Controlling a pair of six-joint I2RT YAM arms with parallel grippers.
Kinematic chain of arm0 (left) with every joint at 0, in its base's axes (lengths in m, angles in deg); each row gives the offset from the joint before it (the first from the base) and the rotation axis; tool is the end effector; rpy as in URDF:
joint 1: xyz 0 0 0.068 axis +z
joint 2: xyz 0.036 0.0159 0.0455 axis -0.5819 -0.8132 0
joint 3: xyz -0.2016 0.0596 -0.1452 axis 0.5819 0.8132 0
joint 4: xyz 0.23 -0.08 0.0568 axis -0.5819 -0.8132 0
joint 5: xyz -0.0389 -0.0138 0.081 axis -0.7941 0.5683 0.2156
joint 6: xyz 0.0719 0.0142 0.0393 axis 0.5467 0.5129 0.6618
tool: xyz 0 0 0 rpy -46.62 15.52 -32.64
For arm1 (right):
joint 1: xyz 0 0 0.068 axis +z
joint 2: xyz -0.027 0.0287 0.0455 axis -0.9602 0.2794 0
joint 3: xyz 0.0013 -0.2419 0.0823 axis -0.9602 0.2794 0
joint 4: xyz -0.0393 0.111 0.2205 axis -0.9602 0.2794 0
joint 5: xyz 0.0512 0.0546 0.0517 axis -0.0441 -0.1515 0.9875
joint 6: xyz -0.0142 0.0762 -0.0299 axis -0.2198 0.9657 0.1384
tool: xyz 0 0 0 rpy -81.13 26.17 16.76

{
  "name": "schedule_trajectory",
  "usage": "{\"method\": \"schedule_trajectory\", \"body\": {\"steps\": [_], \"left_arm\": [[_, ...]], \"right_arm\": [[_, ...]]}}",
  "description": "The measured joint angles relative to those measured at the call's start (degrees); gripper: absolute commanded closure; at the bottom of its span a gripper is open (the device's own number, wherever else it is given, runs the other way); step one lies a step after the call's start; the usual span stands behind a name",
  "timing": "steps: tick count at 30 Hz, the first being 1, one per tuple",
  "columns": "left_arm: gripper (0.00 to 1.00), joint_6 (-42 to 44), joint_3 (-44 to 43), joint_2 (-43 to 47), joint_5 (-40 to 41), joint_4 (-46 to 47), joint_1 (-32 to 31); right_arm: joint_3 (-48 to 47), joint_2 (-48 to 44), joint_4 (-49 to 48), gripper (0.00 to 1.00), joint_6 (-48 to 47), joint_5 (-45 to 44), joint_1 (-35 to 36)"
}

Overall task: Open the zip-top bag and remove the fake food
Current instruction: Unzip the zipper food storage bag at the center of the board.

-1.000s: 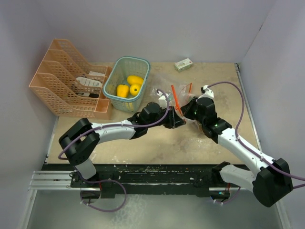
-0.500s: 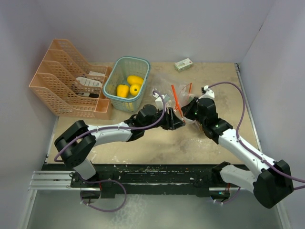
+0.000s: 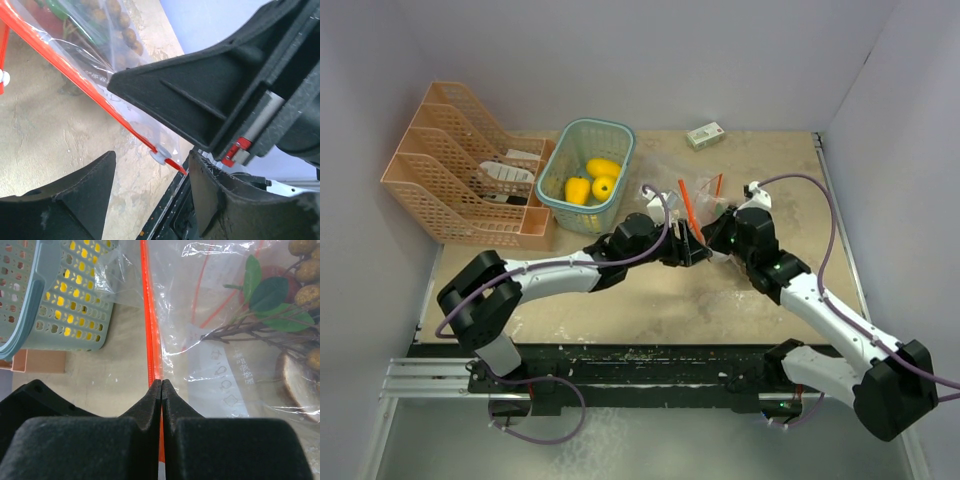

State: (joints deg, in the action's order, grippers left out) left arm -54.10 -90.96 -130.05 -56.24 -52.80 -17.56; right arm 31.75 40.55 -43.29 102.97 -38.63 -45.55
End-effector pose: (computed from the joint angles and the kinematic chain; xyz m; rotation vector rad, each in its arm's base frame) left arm 0.2279 -0.3228 0.2196 0.1826 2.0529 -1.3503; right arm 0.2467 0.1183 0.2532 0.3853 1.9349 0.6741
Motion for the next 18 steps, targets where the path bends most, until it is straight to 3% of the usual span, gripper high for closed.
{"method": "schedule_trajectory", "body": {"steps": [10, 18], "left_arm": [[0.64, -0.09, -4.04, -3.19, 0.02, -2.32, 0.63], [0.94, -0.52, -4.39, -5.33, -0.96, -2.54, 0.63]], "right_arm": [[0.09, -1.68, 0.57, 1.00, -0.33, -0.04, 0.00], [0.96, -1.66, 0.66, 1.00, -0.48, -0.02, 0.00]]}}
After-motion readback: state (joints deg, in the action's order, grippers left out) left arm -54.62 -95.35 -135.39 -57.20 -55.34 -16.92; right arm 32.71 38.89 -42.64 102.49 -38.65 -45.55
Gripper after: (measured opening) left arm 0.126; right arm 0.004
